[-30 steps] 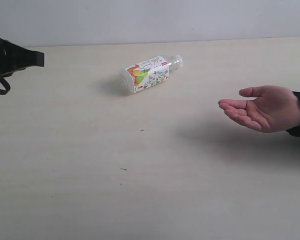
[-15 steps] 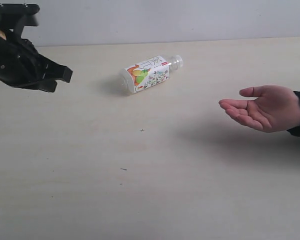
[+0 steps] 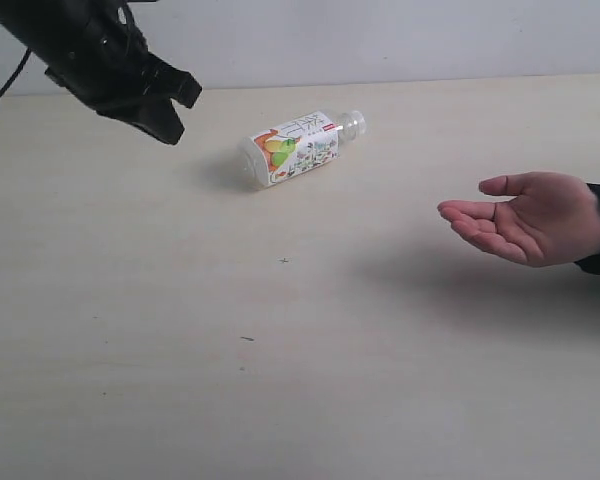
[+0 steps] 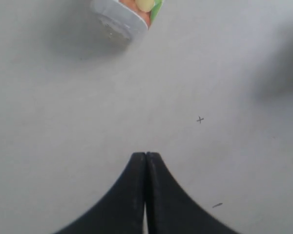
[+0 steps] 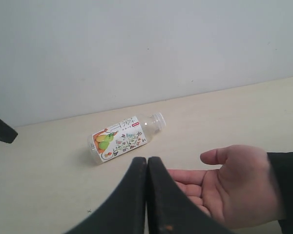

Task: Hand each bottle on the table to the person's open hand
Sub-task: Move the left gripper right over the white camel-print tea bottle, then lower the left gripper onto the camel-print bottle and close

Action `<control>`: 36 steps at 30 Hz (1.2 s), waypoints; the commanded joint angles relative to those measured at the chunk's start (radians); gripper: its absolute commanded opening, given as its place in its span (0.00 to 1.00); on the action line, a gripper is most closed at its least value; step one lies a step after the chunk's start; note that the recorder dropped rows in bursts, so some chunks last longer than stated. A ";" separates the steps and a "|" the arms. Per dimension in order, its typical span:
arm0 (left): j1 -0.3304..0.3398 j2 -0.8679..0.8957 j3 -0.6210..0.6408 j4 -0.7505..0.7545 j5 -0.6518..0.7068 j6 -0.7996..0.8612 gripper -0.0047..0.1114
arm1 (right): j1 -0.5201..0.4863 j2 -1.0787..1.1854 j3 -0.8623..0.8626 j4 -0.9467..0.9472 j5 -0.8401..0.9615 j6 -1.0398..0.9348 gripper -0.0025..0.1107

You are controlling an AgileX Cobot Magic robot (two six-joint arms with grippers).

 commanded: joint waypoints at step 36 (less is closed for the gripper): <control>-0.172 0.558 -0.783 0.294 0.075 0.010 0.71 | -0.003 -0.005 0.002 -0.002 -0.013 0.000 0.02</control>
